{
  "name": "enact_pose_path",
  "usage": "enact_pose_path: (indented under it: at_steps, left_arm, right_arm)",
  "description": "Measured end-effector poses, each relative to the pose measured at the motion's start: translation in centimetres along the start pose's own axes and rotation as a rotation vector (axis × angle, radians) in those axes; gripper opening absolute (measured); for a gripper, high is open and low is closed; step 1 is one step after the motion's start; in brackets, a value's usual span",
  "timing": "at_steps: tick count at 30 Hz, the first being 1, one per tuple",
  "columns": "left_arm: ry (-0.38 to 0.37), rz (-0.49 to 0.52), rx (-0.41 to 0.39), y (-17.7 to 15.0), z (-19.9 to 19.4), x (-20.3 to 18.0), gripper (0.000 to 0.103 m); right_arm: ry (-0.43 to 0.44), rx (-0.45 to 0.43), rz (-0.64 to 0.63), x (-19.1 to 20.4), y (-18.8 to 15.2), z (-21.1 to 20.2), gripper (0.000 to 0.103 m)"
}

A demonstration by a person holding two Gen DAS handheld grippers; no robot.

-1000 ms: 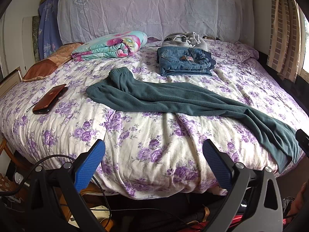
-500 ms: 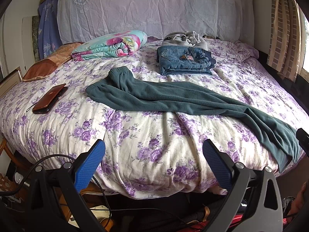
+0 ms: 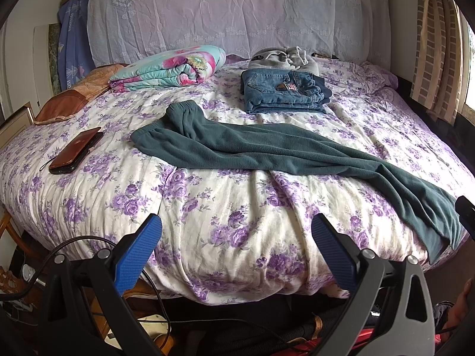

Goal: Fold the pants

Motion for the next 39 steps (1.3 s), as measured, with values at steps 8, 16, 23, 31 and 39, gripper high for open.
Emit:
enact_pose_path:
  at_steps: [8,16,23,31,39]
  left_arm:
    - [-0.001,0.000,0.003,-0.2,0.0,0.0,0.098]
    - [-0.074,-0.035,0.063,-1.6,1.8,0.1,0.098]
    - [-0.220,-0.186,0.158,-1.6,5.0,2.0,0.098]
    - [-0.227,-0.289,0.233,2.8,11.4,5.2,0.098]
    - [-0.231,-0.393,0.289,6.4,16.4,7.8,0.098]
  right_arm:
    - [0.003,0.005,0.001,0.2,-0.5,0.0,0.099]
    - [0.018,0.044,0.031,0.0,-1.4,1.0,0.099]
    - [0.087,0.058,0.100,-1.0,-1.2,1.9,0.099]
    - [0.289,0.116,0.208,-0.4,-1.5,3.5,0.099]
    - [0.150,0.049,0.250,-5.8,1.4,3.8,0.099]
Point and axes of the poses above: each gripper's, at about its wrist camera, not at the fingertips, and z roughly the way its jaws point, x to its left, y to its top, the point moved 10 cm from there along z, roughly the way its jaws point, and after that the axes turned 1 degree about -z, right-handed, at the moved point
